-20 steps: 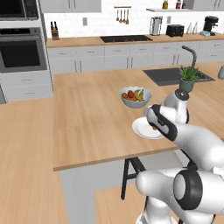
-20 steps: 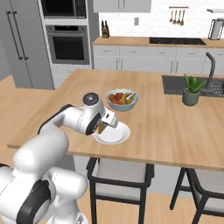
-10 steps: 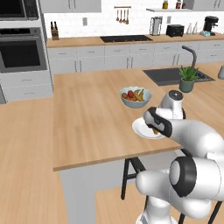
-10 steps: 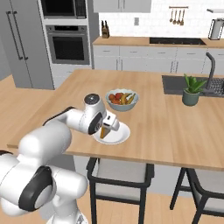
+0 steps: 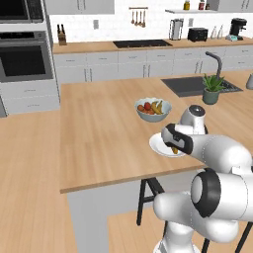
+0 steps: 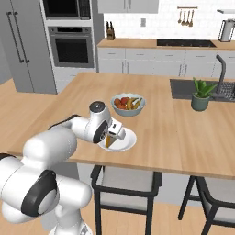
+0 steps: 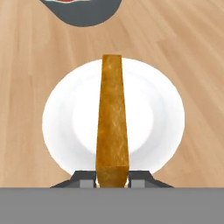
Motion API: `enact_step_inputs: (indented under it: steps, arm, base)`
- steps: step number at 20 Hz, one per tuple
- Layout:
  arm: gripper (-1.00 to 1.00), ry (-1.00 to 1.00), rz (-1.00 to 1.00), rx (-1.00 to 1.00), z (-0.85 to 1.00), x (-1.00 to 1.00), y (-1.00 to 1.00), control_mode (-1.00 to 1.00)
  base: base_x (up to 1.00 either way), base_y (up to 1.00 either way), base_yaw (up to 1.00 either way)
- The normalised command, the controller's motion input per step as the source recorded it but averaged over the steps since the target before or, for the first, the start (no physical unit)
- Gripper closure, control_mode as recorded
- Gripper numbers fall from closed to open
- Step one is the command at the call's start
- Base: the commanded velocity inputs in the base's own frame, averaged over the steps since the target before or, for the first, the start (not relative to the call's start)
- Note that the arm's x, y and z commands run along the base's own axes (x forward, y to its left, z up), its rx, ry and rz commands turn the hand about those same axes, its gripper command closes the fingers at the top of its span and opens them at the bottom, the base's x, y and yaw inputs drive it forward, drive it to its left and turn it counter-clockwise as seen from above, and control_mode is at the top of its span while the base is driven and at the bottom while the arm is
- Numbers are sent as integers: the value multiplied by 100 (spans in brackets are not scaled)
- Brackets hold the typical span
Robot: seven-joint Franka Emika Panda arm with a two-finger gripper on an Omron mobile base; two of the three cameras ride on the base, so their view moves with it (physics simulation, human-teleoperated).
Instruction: Start the toaster. Once the lever pops up, take the bread to the plate on the dining counter.
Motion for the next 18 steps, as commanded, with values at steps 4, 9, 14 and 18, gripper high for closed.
enact_step_inputs:
  steps: [4,9,14,18]
  arm:
    - [100,0,0,0,0,0,0,-100]
    - [100,-1,-2,-1,-6,22,0,-100]
    - [100,-2,0,0,-11,21,-1,-100]
    - [100,-2,0,0,-1,0,1,-100]
  base:
    - [0,0,0]
    - [0,0,0]
    - [0,0,0]
    - [0,0,0]
